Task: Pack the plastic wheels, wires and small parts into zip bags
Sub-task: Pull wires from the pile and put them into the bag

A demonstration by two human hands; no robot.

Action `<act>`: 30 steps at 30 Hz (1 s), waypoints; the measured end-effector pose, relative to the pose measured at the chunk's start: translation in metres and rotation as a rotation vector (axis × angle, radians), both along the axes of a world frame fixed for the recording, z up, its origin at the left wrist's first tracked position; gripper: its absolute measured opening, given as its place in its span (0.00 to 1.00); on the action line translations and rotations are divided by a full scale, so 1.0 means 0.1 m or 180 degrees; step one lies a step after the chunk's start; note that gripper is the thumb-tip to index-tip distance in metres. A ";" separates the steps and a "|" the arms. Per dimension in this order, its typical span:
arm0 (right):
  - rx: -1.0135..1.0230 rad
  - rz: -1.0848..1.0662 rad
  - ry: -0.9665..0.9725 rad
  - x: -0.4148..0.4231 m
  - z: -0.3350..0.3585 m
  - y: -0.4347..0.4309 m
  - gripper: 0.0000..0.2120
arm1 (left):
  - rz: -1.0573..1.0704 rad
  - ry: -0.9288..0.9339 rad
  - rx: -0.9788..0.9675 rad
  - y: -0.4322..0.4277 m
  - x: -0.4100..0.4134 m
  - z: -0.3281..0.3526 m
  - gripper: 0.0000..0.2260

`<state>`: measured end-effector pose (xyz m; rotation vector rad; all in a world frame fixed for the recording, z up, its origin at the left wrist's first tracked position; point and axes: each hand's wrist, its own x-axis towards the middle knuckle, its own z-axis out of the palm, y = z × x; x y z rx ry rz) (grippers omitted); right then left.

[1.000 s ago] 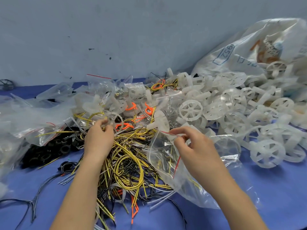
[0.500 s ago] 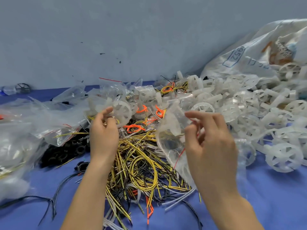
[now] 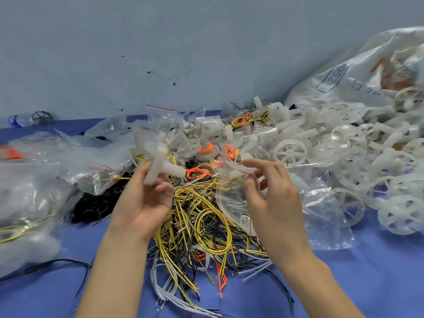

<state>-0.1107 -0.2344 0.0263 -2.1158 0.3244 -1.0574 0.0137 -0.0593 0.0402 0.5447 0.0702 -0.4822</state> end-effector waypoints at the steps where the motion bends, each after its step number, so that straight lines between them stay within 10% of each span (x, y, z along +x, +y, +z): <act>1: 0.0030 0.0016 -0.0009 0.01 0.00 0.01 0.12 | -0.0150 -0.0102 -0.0053 0.01 -0.02 0.01 0.12; 19: 0.0559 0.0065 -0.0081 0.00 -0.01 -0.13 0.10 | -0.0800 -0.0408 -0.0410 -0.20 -0.31 0.05 0.18; 30: 0.0878 0.0007 -0.0189 -0.05 0.05 -0.17 0.04 | -0.1573 -0.2103 0.1737 -0.45 -0.48 0.05 0.19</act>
